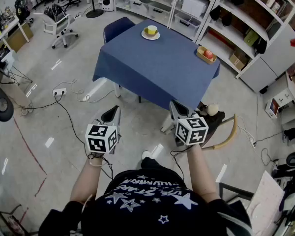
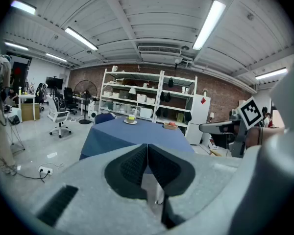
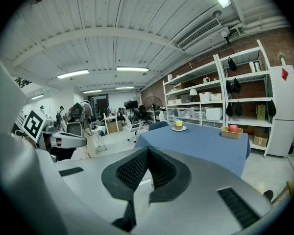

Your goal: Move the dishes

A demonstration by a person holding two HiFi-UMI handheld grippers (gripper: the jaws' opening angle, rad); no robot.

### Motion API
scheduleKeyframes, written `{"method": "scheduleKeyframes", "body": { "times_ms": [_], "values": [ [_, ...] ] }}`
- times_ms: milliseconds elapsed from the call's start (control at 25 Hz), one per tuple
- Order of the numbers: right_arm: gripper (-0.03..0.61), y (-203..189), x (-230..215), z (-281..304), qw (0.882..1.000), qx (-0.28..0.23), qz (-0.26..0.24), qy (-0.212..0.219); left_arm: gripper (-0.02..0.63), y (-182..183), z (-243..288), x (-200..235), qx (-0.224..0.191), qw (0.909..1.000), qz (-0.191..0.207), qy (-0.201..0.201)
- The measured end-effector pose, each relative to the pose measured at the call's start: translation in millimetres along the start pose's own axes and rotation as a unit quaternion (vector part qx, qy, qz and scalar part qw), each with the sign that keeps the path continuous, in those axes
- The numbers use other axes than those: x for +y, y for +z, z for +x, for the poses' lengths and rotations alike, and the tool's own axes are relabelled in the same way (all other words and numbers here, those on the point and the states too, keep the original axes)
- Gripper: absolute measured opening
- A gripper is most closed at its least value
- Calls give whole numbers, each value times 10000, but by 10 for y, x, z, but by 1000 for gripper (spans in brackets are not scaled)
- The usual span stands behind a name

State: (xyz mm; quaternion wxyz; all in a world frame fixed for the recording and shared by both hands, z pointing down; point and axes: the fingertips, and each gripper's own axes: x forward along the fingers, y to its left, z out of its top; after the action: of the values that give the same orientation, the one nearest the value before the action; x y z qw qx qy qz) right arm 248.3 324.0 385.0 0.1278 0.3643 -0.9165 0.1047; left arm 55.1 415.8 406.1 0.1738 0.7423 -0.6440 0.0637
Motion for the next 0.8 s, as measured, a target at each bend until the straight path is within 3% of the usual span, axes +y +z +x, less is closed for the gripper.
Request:
{"method": "scheduleKeyframes", "body": {
  "times_ms": [520,800],
  "values": [
    [2,68,160,31,9999,-53,-107,17,23,10,-199,115,-62,9999,34,88],
    [2,-15,285,58,9995,-184,254,3,23,-138,-407,271,19,9999,-87,128]
  ]
}}
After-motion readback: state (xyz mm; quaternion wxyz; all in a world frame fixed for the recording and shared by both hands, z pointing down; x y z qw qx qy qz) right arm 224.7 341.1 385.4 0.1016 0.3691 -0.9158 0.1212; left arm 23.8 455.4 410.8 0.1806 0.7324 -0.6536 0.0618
